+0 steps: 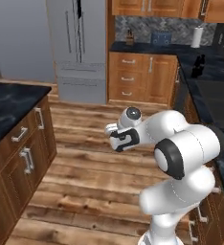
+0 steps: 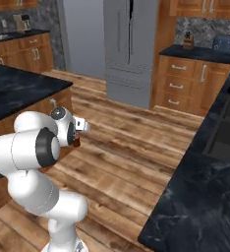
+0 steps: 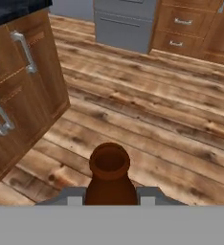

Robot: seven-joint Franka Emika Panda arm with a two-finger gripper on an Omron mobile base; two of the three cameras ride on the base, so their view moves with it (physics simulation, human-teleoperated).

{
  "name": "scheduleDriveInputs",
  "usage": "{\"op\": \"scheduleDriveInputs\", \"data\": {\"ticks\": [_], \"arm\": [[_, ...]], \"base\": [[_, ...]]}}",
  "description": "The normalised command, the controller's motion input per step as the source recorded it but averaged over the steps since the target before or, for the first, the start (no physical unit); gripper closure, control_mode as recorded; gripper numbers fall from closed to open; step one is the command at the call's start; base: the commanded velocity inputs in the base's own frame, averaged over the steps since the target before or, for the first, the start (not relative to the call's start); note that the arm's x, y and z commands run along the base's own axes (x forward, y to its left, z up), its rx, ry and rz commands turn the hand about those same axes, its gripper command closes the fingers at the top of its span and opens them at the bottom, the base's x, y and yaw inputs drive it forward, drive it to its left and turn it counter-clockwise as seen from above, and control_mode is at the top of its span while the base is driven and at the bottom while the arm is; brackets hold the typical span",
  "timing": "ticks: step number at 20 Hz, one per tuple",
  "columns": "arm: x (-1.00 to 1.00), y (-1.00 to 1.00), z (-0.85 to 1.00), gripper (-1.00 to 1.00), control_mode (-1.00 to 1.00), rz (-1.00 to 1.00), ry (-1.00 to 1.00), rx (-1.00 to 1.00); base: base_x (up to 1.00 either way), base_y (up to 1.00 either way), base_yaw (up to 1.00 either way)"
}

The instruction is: Place the large bottle from the dining counter next to the other large bottle outside the sink, and place the small bottle from the dining counter next to the other small bottle inside the sink.

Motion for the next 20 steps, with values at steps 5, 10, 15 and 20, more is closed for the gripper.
{"op": "scheduleDriveInputs", "data": {"ticks": [5, 10, 15, 20], "arm": [[0.0, 0.0, 0.0, 1.0, 1.0, 0.0, 0.0, 0.0], [0.0, 0.0, 0.0, 1.0, 1.0, 0.0, 0.0, 0.0], [0.0, 0.0, 0.0, 1.0, 1.0, 0.0, 0.0, 0.0], [0.0, 0.0, 0.0, 1.0, 1.0, 0.0, 0.0, 0.0]], "base": [[0.85, 0.01, -0.39], [0.83, 0.21, -0.38], [0.83, 0.49, -0.36], [0.7, 0.57, -0.35]]}}
